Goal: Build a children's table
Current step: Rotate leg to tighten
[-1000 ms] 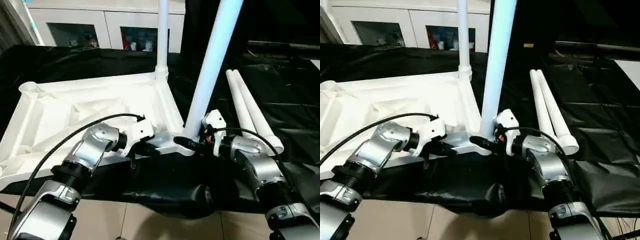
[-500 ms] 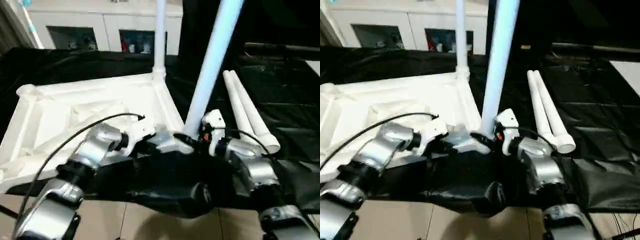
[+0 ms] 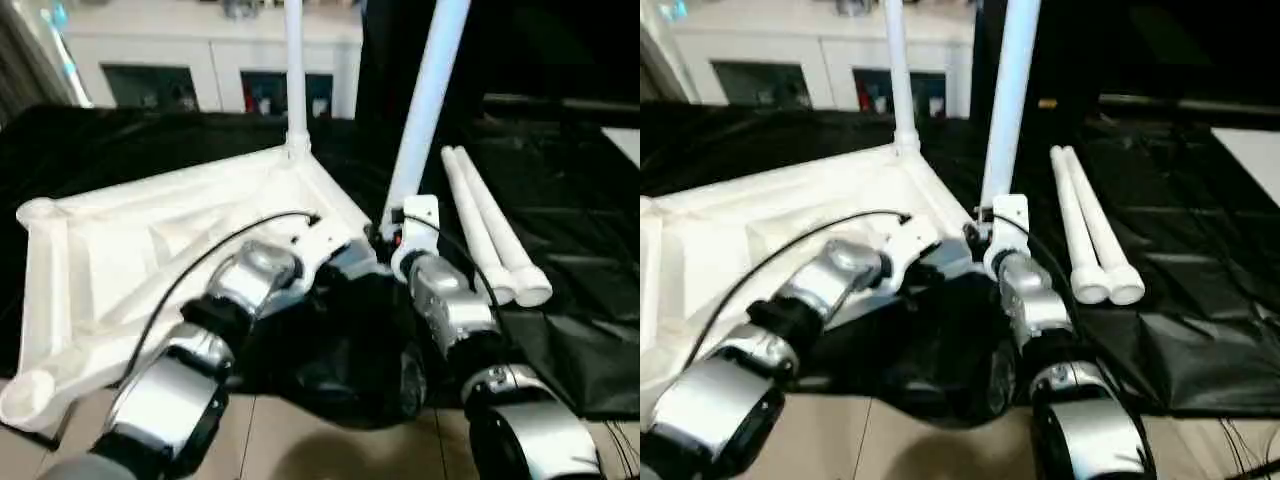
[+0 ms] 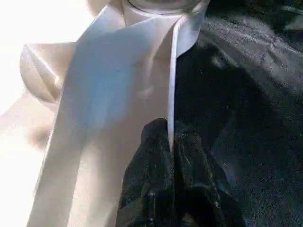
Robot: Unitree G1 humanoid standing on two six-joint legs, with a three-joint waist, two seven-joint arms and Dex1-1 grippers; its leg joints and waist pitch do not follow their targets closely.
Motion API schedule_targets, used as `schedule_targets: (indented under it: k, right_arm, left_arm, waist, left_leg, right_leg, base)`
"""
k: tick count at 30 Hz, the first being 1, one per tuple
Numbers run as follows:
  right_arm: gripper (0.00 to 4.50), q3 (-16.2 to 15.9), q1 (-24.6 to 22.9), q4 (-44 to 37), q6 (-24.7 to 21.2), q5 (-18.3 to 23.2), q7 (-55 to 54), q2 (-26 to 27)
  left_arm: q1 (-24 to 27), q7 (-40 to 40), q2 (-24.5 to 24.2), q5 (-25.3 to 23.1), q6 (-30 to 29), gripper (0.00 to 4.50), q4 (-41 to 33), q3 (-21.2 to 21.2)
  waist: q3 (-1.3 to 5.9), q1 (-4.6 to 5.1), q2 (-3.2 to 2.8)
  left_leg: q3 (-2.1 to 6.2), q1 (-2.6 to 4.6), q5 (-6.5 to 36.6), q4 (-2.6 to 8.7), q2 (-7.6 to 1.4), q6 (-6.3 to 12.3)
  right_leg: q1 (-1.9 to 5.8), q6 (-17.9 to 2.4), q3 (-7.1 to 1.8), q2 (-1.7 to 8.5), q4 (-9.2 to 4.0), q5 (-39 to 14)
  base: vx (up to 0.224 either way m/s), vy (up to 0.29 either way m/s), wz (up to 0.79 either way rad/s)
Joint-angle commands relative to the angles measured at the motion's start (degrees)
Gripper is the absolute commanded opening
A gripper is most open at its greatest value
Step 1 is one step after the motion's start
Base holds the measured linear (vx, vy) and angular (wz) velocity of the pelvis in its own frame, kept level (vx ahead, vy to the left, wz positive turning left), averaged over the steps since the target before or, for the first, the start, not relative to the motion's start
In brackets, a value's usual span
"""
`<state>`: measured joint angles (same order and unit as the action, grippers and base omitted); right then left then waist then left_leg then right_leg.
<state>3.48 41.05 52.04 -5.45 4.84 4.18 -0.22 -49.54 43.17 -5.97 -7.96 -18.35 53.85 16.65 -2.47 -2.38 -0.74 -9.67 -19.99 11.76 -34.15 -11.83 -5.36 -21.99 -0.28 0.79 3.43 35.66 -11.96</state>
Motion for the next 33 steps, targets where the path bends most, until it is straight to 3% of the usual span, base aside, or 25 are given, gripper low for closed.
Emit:
schedule_targets:
  k: [1,6,10,21,22,27,28,31,33]
  right_arm:
    - [2.68,-1.93,-1.60,4.88,-3.10,0.45,1.12,4.17]
    - [2.68,-1.31,-0.95,5.64,-1.99,1.01,2.53,4.73]
    - [2.68,0.12,0.70,8.75,-0.79,0.47,1.26,4.87]
    - [2.68,0.92,1.69,10.30,0.23,0.51,4.03,4.30]
    - [3.03,0.97,1.74,10.12,0.32,0.50,5.08,4.31]
    - [3.54,0.65,1.68,9.05,0.62,0.55,7.41,3.99]
    - [3.63,0.42,1.71,8.41,1.18,0.69,9.02,3.61]
    - [3.84,0.22,1.55,7.18,1.64,1.05,11.60,2.89]
    - [4.00,0.15,1.35,6.23,1.90,1.08,13.73,2.28]
  left_arm:
    - [-0.99,-6.39,0.14,-1.41,-0.19,0.00,2.12,-0.64]
    - [-0.79,-4.84,-0.38,-1.60,1.30,0.00,2.54,-0.24]
    - [-1.69,-5.04,-0.09,-1.60,2.25,0.00,5.15,-0.60]
    - [-1.87,-3.56,-0.04,-1.20,3.73,0.00,6.12,-0.69]
    - [-1.76,-3.03,-0.15,-1.15,4.16,0.00,6.13,-0.66]
    - [-1.17,-1.92,-0.63,-1.08,4.55,0.00,5.24,-0.47]
    - [-0.76,-0.88,-0.95,-1.05,5.12,0.00,4.47,-0.26]
    - [-0.10,0.97,-1.51,-0.99,6.18,0.00,3.37,0.10]
    - [0.29,2.05,-1.95,-0.92,6.80,0.00,2.82,0.26]
  waist:
    - [2.57,0.09,0.16]
    - [2.59,0.14,0.12]
    - [2.46,0.41,0.16]
    - [2.23,0.61,0.30]
    - [2.19,0.59,0.34]
    - [2.15,0.70,0.51]
    - [2.24,0.83,0.47]
    - [2.42,0.84,0.63]
    - [2.55,0.77,0.63]
  left_leg:
    - [0.09,-0.01,12.95,4.78,-0.43,-0.54]
    - [0.08,-0.06,12.90,4.84,-0.53,-0.05]
    - [0.10,0.15,15.00,5.04,-0.56,-0.21]
    - [0.14,0.15,16.43,5.46,-0.73,-0.07]
    - [0.15,0.16,16.67,5.48,-0.73,0.01]
    - [0.28,-0.14,16.56,5.70,-0.79,0.23]
    - [0.38,-0.47,15.51,5.80,-0.84,0.21]
    - [0.10,-0.24,13.41,5.53,-0.88,0.61]
    - [0.04,-0.45,11.67,5.42,-0.89,1.20]
  right_leg:
    - [1.73,-11.41,-1.55,3.36,-5.30,-13.06]
    - [1.80,-11.95,-1.57,3.49,-5.27,-12.11]
    - [1.53,-11.61,-1.58,3.60,-5.69,-15.54]
    - [1.17,-10.73,-1.63,3.68,-6.16,-18.23]
    - [1.14,-10.52,-1.65,3.73,-6.26,-19.02]
    - [1.28,-10.18,-1.66,3.78,-6.29,-19.65]
    - [1.56,-10.36,-1.62,3.89,-6.21,-18.53]
    - [1.52,-11.71,-1.68,3.80,-5.94,-14.26]
    - [1.85,-12.43,-1.70,3.79,-5.63,-11.43]
  base:
    - [0.000,0.000,0.00]
    - [0.000,0.000,0.00]
    - [0.000,0.000,0.00]
    - [0.000,0.000,0.00]
    - [0.000,0.000,0.00]
    - [0.000,0.000,0.00]
    - [0.000,0.000,0.00]
    - [0.000,0.000,0.00]
    - [0.000,0.000,0.00]
